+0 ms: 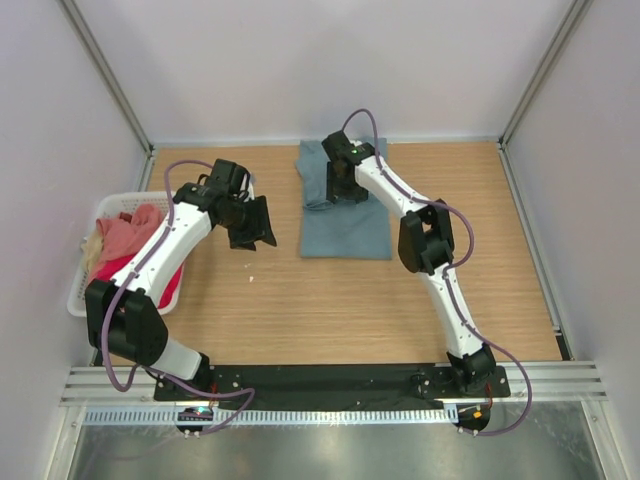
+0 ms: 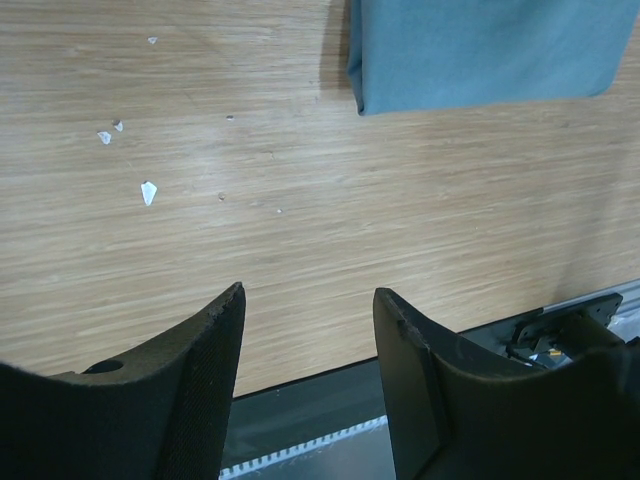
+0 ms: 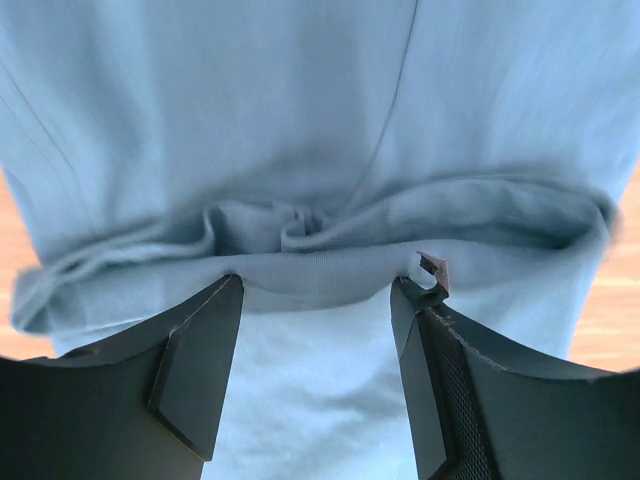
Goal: Fold and stack the t-shirts
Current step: Fold the tshirt
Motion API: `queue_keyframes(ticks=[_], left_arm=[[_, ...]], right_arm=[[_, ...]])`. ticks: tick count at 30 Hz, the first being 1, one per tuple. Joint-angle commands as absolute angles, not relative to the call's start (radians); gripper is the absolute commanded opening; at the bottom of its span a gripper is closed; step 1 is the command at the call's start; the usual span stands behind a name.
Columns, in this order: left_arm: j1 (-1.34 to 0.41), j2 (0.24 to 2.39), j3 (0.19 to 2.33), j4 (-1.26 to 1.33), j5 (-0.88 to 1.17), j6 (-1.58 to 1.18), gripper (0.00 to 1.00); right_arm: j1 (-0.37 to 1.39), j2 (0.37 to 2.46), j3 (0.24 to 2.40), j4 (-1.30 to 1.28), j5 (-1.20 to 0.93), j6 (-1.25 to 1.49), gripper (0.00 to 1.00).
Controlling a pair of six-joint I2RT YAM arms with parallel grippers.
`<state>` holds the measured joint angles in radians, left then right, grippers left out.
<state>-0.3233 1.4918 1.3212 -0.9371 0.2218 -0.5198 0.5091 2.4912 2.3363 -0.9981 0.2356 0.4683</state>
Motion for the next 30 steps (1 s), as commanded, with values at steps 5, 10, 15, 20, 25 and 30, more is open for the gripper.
queue_keyframes(ticks=[5, 10, 15, 20, 25, 30], left_arm=[[-0.327, 1.460, 1.322, -0.946, 0.248, -0.511, 0.55], [-0.327, 1.463, 1.319, -0.899, 0.299, -0.512, 0.57], [-0.330, 1.558, 1.331, -0.733, 0.434, -0.557, 0.59], [-0.370, 1.707, 1.429, -0.637, 0.543, -0.610, 0.56], [-0.403, 1.903, 1.538, -0.552, 0.609, -0.664, 0.40], [-0.403, 2.025, 1.582, -0.572, 0.594, -0.670, 0.27]], right_arm=[[0.479, 2.575, 2.523, -0.870, 0.357, 0.416, 0.70], [0.454, 2.524, 2.593, -0.896, 0.316, 0.414, 0.72], [0.446, 2.354, 2.444, -0.982, 0.158, 0.408, 0.73], [0.407, 2.153, 2.136, -0.973, 0.017, 0.397, 0.67], [0.344, 2.049, 1.841, -0.848, -0.193, 0.399, 0.21], [0.275, 2.029, 1.636, -0.720, -0.368, 0.420, 0.02]])
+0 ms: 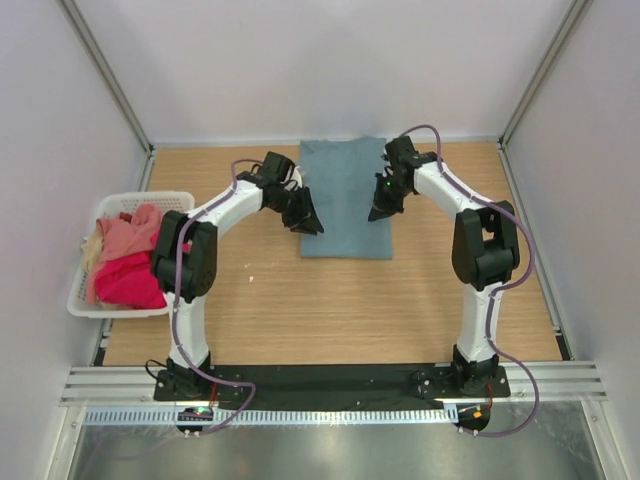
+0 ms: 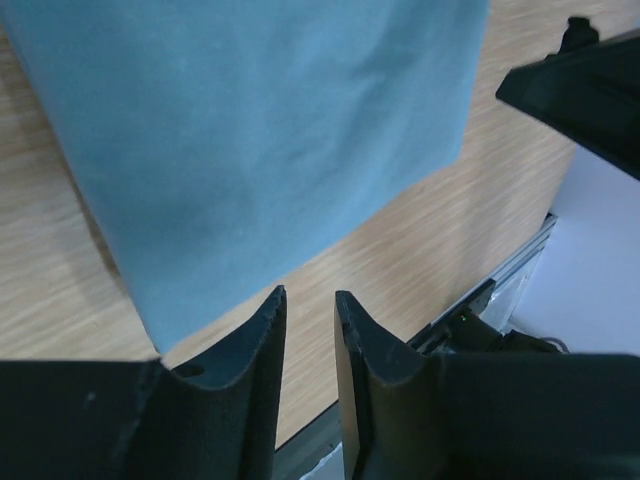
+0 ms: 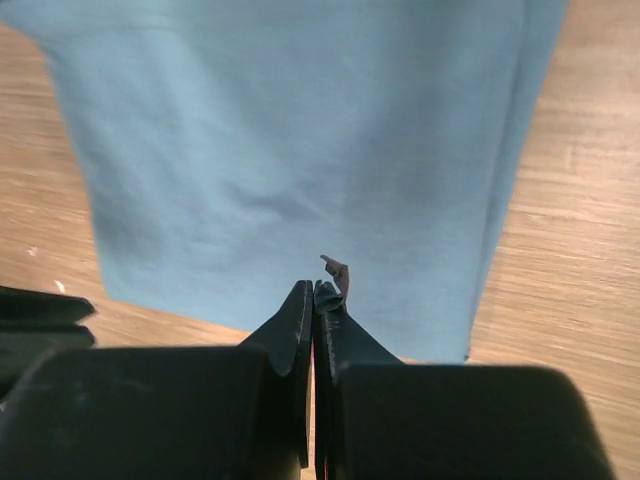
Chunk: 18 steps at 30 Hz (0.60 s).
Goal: Fold and stack the t-shirts
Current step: Fold the tshirt
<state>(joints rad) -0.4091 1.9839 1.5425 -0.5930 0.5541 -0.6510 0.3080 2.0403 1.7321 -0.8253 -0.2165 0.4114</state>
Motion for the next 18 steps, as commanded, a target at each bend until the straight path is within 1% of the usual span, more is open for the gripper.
queue_keyframes(ticks=[1, 4, 9, 14, 18], left_arm=[[-0.402, 2.040, 1.585, -0.584, 0.594, -0.669, 0.26], [-0.403, 2.089, 1.569, -0.630, 0.548, -0.647, 0.25], [-0.405, 2.125, 1.477, -0.652, 0.505, -0.592, 0.25], [-0.417, 2.109, 1.384, -0.661, 0.444, -0.577, 0.27], [-0.446, 2.048, 1.283, -0.664, 0.410, -0.568, 0.27]], right_arm=[[0.267, 2.028, 1.611, -0.704, -0.379, 0.420, 0.01], [0.250, 2.034, 1.523, -0.663, -0.388, 0.419, 0.01], [0.235, 2.045, 1.399, -0.624, -0.367, 0.417, 0.01], [0.236, 2.030, 1.318, -0.627, -0.353, 0.414, 0.01], [0.253, 1.984, 1.204, -0.632, -0.347, 0.416, 0.01]])
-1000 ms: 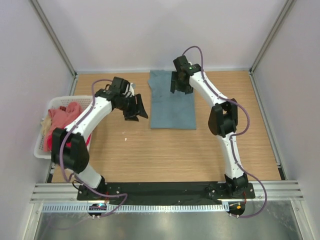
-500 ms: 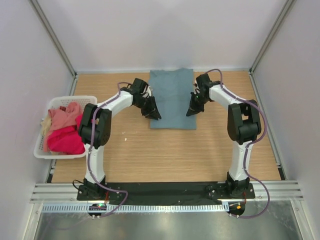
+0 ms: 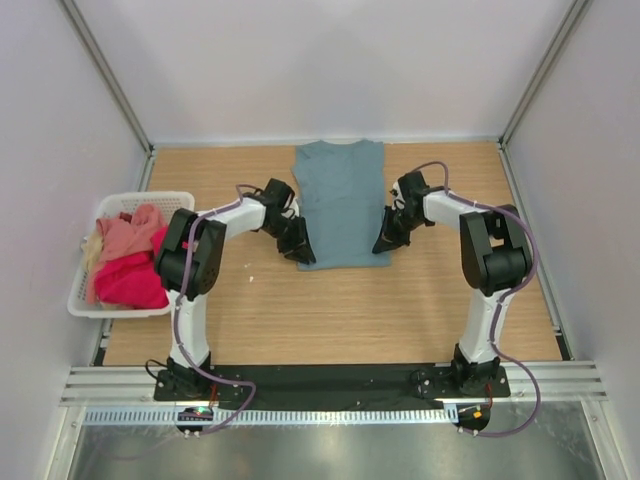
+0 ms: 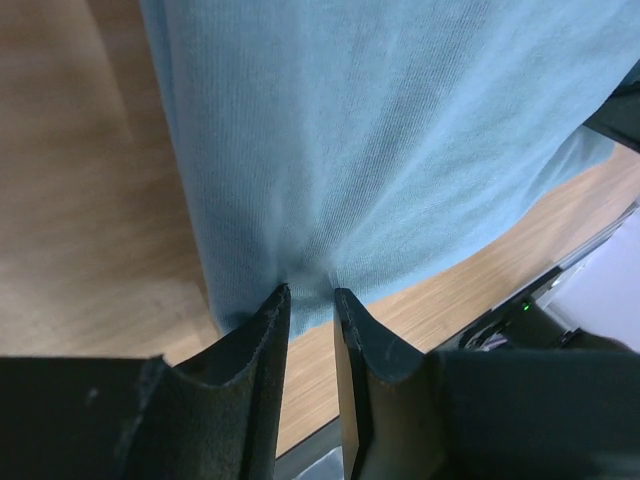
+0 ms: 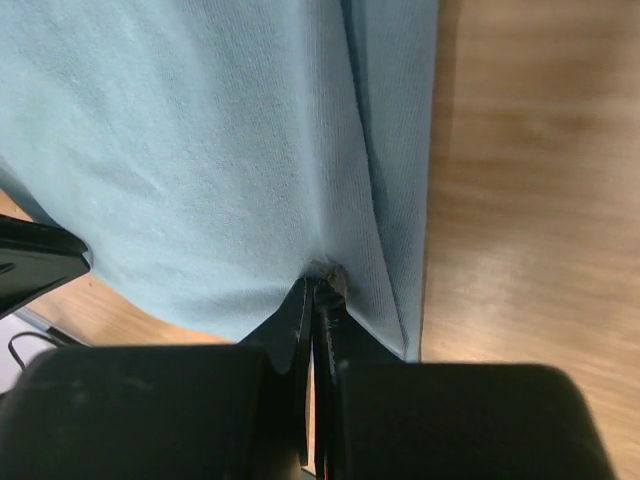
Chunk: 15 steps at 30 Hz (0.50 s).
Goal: Fold and stack the t-shirts
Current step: Fold the tshirt
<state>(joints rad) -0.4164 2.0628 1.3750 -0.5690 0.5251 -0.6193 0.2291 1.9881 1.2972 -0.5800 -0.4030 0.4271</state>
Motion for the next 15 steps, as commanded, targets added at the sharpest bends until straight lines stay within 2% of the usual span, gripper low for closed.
queue_keyframes(ticks=[1, 8, 11, 14, 15], left_arm=[[-0.459, 2.030, 1.228, -0.664, 0.403, -0.571, 0.27], [-0.512, 1.794, 0.956, -0.658, 0.409, -0.613, 0.29], [-0.514, 1.670, 0.888, -0.681, 0.448, -0.615, 0.34], [-0.514, 1.538, 0.902, -0.716, 0.472, -0.601, 0.45], [-0.512, 1.514, 0.923, -0.730, 0.471, -0.592, 0.51]], right_arm=[[0.259, 1.950, 1.183, -0.637, -0.344, 0.419, 0.01], [0.369, 1.709, 0.881, -0.649, -0.327, 0.529, 0.02], [0.387, 1.585, 0.801, -0.685, -0.321, 0.566, 0.04], [0.385, 1.513, 0.837, -0.759, -0.293, 0.549, 0.12], [0.385, 1.491, 0.862, -0.778, -0.269, 0.537, 0.22]])
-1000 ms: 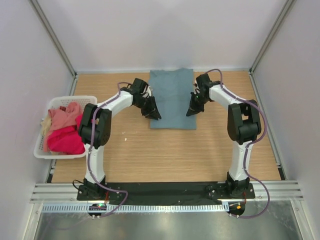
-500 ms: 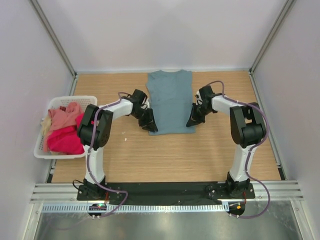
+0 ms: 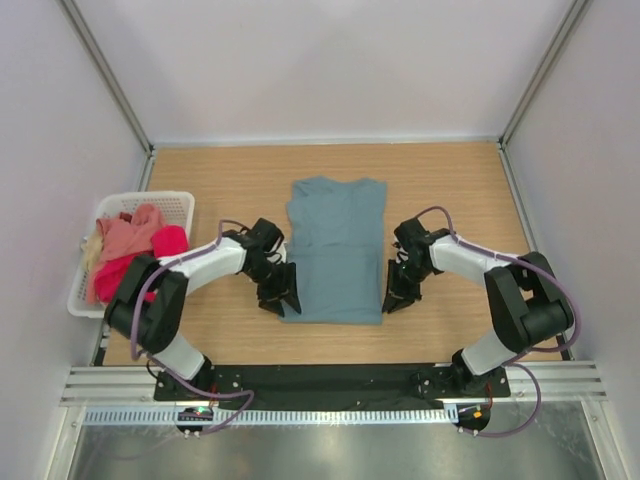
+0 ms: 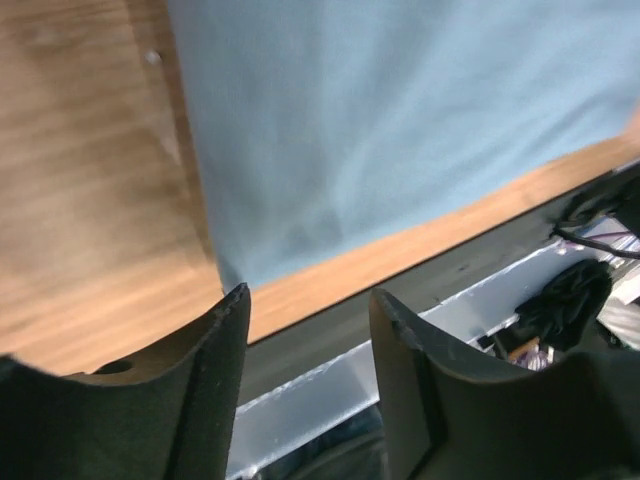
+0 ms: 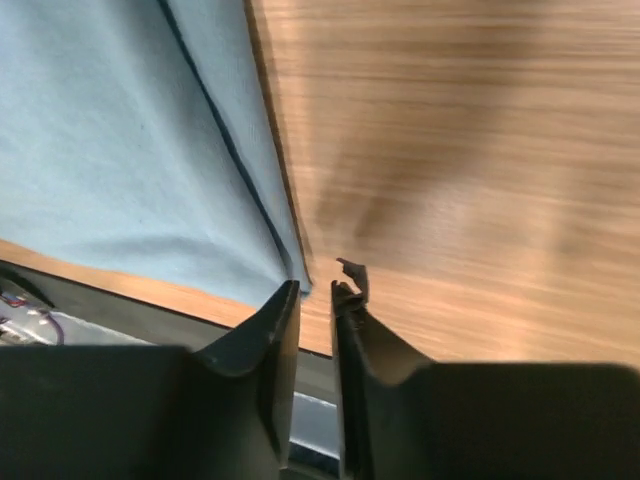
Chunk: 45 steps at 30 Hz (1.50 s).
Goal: Fold and stack the t-shirts
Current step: Fold the tshirt
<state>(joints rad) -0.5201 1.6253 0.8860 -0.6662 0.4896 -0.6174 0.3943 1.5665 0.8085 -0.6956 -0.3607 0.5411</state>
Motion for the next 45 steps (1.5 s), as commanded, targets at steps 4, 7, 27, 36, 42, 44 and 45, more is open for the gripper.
queue_keyframes(ticks=[4, 7, 27, 36, 42, 44, 45], left_arm=[[-0.505, 1.486, 1.070, -0.784, 0.419, -0.529, 0.60], [-0.474, 1.564, 1.205, -0.819, 0.400, -0.460, 0.60], [-0.364, 1.701, 1.296, -0.831, 0.459, -0.426, 0.54], [-0.359, 1.700, 1.266, -0.810, 0.488, -0.443, 0.54], [-0.351, 1.690, 1.264, -0.818, 0.485, -0.437, 0.54], [-0.345, 1.684, 1.261, -0.824, 0.485, -0.434, 0.54], [-0.344, 1.683, 1.259, -0.824, 0.483, -0.436, 0.54]], right_arm=[[0.374, 1.543, 1.023, -0.818, -0.221, 0.451, 0.41], [0.365, 1.671, 1.153, -0.818, -0.218, 0.420, 0.47], [0.365, 1.953, 1.450, -0.819, -0.147, 0.325, 0.38], [0.364, 1.997, 1.477, -0.808, -0.173, 0.333, 0.33], [0.364, 2.029, 1.500, -0.799, -0.184, 0.333, 0.28], [0.365, 2.010, 1.508, -0.819, -0.167, 0.336, 0.01], [0.364, 1.999, 1.511, -0.830, -0.154, 0.337, 0.01]])
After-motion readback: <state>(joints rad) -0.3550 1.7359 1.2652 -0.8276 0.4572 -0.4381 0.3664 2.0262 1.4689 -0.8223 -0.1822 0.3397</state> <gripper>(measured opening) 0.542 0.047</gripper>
